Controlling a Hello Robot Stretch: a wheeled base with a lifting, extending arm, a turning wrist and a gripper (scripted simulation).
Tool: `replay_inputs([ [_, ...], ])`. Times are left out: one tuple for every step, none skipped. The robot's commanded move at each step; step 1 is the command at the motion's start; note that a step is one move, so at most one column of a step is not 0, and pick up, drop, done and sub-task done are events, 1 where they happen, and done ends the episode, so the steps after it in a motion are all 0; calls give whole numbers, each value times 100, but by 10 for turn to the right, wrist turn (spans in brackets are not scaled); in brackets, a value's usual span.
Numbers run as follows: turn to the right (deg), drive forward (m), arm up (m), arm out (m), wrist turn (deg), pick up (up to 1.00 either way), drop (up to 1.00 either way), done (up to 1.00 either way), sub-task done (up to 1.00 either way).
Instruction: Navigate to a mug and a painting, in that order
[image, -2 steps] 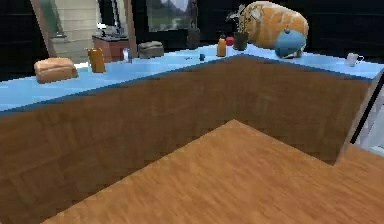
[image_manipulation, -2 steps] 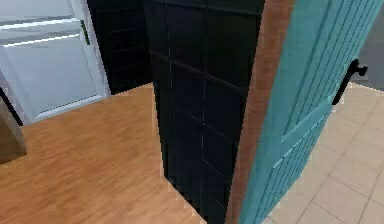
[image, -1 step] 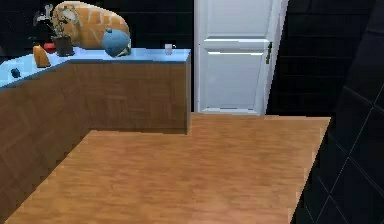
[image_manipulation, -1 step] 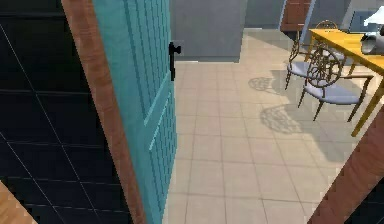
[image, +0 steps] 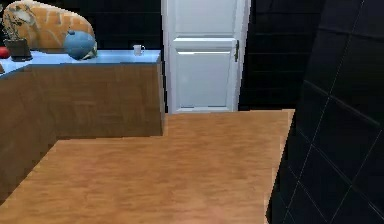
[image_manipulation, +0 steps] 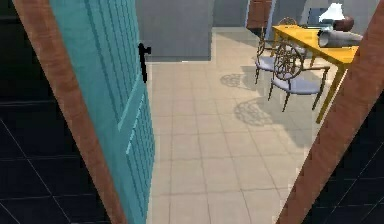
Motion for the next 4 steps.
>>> replay_inputs([
  [0, 100, 0, 0, 0, 0, 0, 0, 0],
  [150, 0, 0, 0, 0, 0, 0, 0, 0],
  [0, 20, 0, 0, 0, 0, 0, 0, 0],
  [-30, 0, 0, 0, 0, 0, 0, 0, 0],
])
